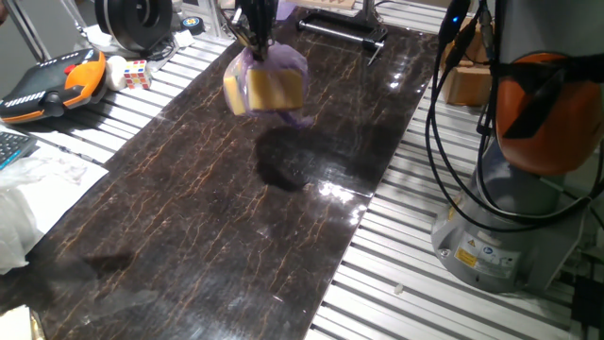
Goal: Pick up a bag of things
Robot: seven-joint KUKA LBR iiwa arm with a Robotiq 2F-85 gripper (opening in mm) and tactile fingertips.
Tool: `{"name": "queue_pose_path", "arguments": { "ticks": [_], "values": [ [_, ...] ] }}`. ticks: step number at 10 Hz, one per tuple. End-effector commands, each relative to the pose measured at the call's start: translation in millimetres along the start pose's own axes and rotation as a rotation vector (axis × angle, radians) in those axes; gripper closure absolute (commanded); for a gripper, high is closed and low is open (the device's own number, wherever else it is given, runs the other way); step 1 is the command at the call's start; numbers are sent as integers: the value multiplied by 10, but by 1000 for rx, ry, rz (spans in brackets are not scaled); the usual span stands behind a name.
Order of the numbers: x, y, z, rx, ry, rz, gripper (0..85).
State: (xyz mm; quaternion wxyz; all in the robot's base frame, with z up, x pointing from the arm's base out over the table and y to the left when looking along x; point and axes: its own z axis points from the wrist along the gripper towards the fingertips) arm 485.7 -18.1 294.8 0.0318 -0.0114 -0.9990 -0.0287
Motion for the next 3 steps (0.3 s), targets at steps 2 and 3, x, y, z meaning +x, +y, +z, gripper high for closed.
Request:
{"name": "queue_pose_path", "arguments": {
  "ticks": [2,3],
  "values": [
    [-2,-2,1,3,1,-1,843],
    [1,-4,0,3,1,1,843]
  ]
}}
